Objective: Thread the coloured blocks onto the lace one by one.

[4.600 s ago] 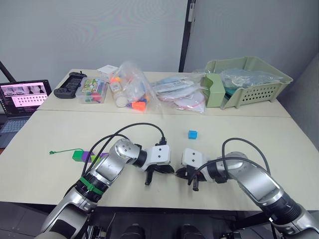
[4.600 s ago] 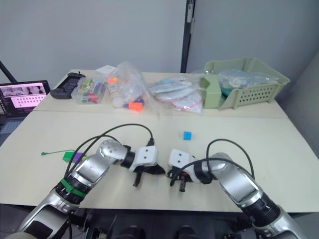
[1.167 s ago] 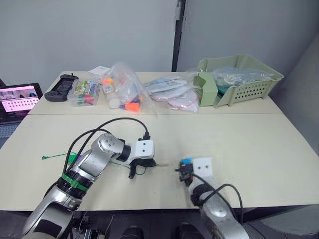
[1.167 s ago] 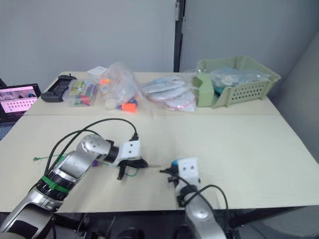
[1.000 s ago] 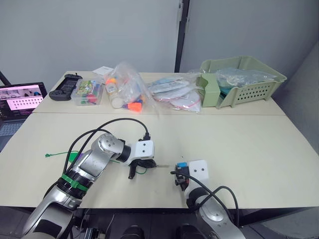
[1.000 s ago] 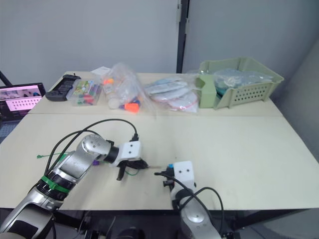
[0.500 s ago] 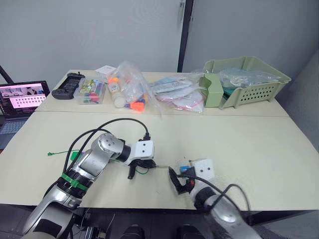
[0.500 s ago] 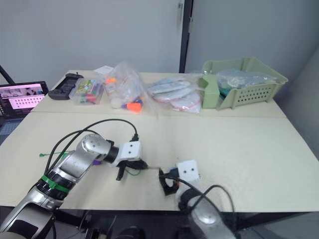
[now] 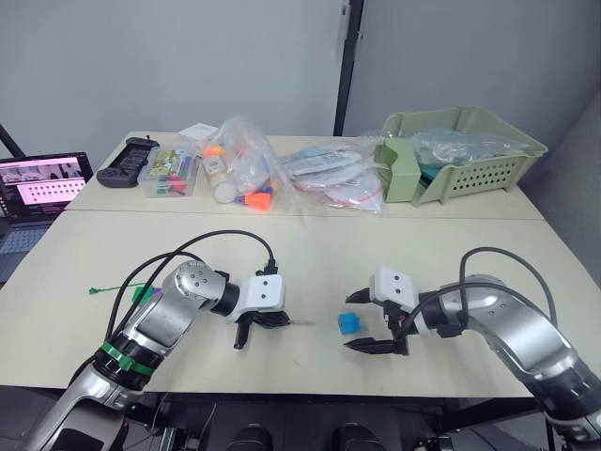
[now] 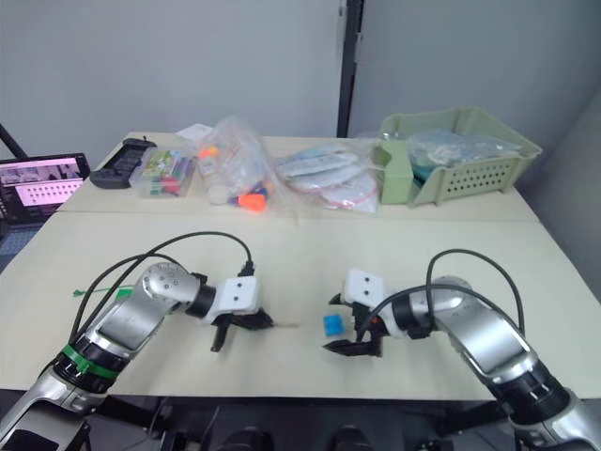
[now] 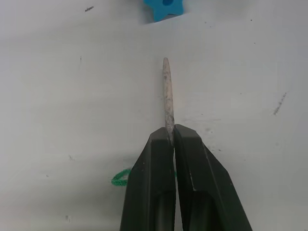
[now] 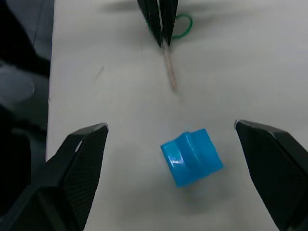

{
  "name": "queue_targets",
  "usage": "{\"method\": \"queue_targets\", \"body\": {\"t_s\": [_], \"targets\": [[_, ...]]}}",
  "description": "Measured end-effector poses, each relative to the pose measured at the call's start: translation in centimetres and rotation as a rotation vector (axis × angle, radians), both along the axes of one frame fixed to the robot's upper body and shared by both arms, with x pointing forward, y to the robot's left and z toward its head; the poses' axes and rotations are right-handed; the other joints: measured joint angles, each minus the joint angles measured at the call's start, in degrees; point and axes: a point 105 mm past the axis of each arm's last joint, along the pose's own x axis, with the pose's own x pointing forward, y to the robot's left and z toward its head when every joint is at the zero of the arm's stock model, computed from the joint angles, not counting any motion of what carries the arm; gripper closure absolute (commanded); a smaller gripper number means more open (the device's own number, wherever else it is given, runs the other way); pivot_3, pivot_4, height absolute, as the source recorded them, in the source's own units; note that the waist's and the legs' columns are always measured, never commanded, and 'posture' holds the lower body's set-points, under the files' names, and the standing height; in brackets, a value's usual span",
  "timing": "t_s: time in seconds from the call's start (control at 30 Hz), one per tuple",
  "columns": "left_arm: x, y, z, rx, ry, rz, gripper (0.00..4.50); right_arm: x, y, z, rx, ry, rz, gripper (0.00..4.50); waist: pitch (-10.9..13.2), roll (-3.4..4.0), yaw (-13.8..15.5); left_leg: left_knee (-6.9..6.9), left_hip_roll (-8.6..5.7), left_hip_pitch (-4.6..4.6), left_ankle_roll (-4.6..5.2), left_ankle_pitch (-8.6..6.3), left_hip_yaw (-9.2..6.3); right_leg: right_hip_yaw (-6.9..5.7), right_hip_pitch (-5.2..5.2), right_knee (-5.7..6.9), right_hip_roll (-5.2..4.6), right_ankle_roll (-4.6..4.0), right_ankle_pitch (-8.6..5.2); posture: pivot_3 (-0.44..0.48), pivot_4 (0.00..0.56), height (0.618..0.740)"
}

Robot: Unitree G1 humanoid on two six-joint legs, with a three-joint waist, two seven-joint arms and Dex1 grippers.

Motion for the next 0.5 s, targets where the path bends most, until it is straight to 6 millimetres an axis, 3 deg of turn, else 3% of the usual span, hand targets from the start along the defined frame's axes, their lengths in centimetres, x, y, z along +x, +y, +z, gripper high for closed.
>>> {"method": "queue_targets", "body": {"t_s": [0.13,0.3,0.5], "targets": [[-0.6,-0.5,0.5,-0.005,-0.005,-0.011,4.5,1.1,-0.2,-2.1,-0.063,-0.008,0.084,0.06,0.0,-0.01,0.3,0.03,-0.08,-0.06,0.0,0.0,-0.02,0.01,-0.03,0.02,-0.09,0.01,0.01,0.0,0.15,0.74],[-1.4,-0.6,0.5,-0.004,0.013,-0.012,4.5,1.6,0.0,-2.9,-0.049,-0.028,0.114,0.06,0.0,0.0,0.2,0.03,-0.07,-0.02,0.0,0.0,-0.08,0.02,-0.07,0.21,-0.09,0.0,0.02,0.0,0.15,0.74],[-1.5,-0.4,0.4,0.003,0.029,0.001,4.5,2.0,0.3,-3.1,-0.033,-0.045,0.116,1.94,0.0,-0.01,0.1,0.05,-0.07,0.05,0.0,0.0,-0.08,0.02,-0.04,0.27,-0.08,0.0,0.02,0.0,0.15,0.74]]}}
